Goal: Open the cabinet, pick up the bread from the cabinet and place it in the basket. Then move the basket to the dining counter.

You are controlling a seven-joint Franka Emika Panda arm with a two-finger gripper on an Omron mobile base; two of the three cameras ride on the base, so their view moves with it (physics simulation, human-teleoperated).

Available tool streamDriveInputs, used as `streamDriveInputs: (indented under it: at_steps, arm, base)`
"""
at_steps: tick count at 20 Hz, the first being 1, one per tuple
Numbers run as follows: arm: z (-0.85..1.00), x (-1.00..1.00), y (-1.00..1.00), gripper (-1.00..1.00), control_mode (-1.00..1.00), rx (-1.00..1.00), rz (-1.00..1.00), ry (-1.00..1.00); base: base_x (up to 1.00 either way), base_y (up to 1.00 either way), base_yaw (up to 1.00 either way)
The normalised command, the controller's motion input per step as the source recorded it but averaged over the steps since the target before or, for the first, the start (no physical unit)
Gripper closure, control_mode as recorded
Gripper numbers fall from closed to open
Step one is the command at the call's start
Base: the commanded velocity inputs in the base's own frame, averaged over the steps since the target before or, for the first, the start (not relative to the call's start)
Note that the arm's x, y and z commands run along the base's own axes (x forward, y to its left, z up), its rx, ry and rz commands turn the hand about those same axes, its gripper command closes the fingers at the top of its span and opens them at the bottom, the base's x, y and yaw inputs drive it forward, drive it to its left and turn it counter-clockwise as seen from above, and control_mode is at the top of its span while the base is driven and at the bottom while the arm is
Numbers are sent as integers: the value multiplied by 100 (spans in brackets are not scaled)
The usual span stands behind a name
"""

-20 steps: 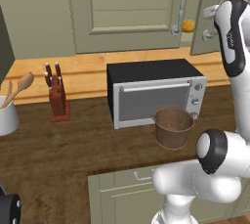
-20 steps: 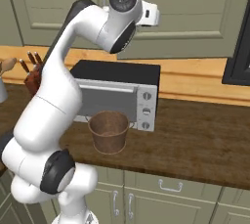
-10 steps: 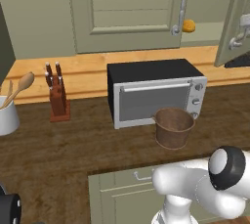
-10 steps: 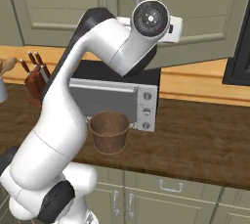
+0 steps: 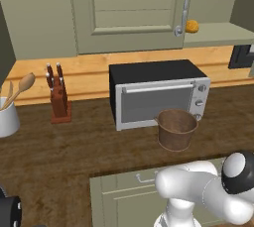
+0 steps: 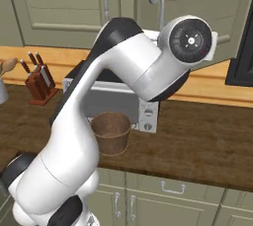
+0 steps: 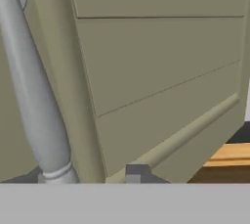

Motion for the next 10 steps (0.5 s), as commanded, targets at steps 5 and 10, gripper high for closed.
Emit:
streamDriveInputs:
  at_steps: [5, 10]
  arm:
    - [0, -2, 0, -100, -100, 0, 0, 0]
    - [0, -50, -14, -100, -100, 0, -14, 0]
  base:
    - [0, 0, 0]
    - [0, 0, 0]
